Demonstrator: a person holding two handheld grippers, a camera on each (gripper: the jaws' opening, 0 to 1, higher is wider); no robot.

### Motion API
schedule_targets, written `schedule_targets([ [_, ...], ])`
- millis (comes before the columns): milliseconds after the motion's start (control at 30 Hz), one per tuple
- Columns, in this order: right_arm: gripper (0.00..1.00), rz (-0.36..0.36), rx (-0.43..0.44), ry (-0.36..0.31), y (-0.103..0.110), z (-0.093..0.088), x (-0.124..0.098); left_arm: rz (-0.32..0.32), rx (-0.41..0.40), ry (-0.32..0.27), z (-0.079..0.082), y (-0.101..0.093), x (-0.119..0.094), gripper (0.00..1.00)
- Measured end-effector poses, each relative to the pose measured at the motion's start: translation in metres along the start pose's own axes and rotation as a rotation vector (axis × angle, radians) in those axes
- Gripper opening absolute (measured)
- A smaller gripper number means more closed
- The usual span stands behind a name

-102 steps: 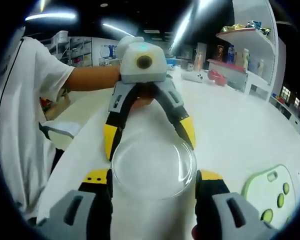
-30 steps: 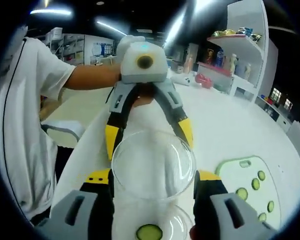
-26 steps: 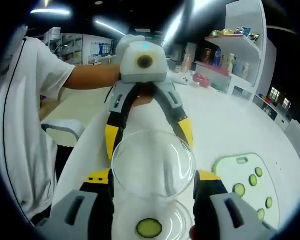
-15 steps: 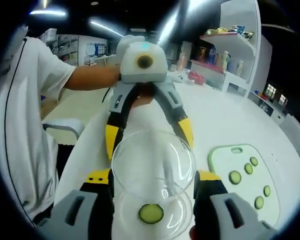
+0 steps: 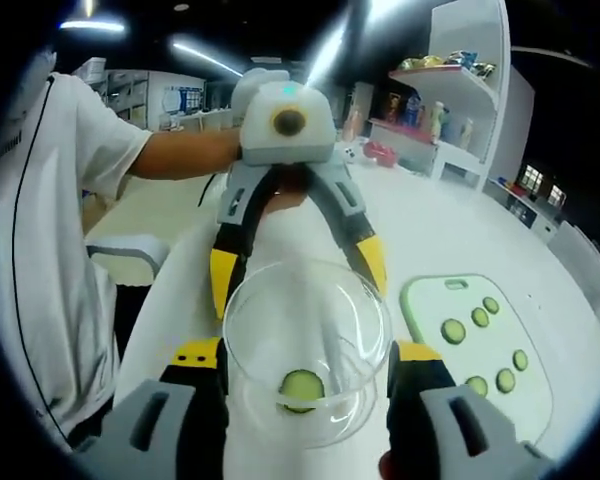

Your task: Open the petri dish lid, add cucumber slices into the petri dish, and close the lid

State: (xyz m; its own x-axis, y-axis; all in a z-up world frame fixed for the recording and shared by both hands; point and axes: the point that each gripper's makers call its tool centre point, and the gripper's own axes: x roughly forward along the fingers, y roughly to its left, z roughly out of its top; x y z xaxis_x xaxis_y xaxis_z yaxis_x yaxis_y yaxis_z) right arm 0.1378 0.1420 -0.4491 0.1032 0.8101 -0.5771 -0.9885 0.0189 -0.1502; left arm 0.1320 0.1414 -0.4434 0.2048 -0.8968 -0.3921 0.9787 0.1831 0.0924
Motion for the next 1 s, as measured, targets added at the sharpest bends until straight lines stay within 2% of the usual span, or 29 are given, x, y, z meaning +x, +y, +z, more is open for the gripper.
schedule_targets([
  [400,0.63,-0.027,0.021,-0.001,0.003,-0.014,-0.017,-0.030,0.015,0.007,0.007,-0.006,0.019,0.67],
  [1000,0.63,-0.042,0.028,0.000,-0.003,-0.029,-0.024,-0.035,0.026,0.028,0.006,-0.004,0.035,0.67],
])
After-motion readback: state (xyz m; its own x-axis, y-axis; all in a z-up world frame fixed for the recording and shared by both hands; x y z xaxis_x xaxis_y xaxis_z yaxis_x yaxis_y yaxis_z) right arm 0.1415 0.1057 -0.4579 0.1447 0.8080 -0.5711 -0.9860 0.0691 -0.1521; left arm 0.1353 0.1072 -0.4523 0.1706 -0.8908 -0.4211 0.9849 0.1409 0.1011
